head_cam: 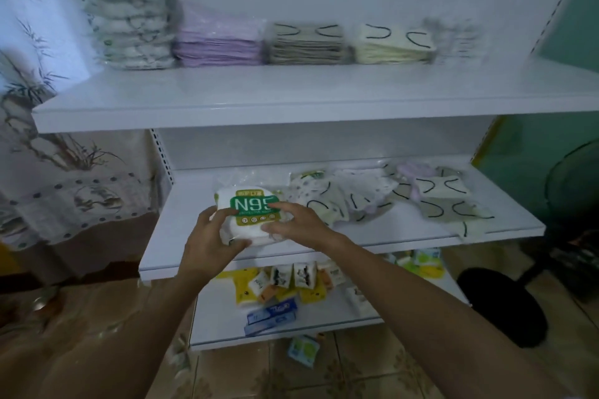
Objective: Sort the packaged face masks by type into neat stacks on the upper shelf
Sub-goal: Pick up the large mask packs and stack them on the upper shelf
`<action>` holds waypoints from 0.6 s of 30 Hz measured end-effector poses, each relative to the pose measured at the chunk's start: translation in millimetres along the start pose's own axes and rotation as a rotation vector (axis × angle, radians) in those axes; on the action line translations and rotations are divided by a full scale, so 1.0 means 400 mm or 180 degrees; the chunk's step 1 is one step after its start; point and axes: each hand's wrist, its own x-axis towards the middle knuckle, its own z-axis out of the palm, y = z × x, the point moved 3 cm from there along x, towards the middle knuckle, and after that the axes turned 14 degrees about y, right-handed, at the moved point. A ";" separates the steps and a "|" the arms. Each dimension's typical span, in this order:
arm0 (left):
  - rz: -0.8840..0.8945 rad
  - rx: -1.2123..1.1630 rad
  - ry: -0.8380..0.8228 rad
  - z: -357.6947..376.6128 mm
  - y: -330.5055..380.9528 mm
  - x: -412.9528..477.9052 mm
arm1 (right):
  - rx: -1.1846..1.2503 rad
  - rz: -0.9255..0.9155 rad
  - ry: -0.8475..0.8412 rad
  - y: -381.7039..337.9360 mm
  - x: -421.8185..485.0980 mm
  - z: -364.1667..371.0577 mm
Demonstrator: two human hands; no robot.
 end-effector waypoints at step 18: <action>0.1197 0.0139 0.0873 -0.339 0.223 0.182 | -0.0966 -0.1962 0.1613 -0.343 -0.019 -0.151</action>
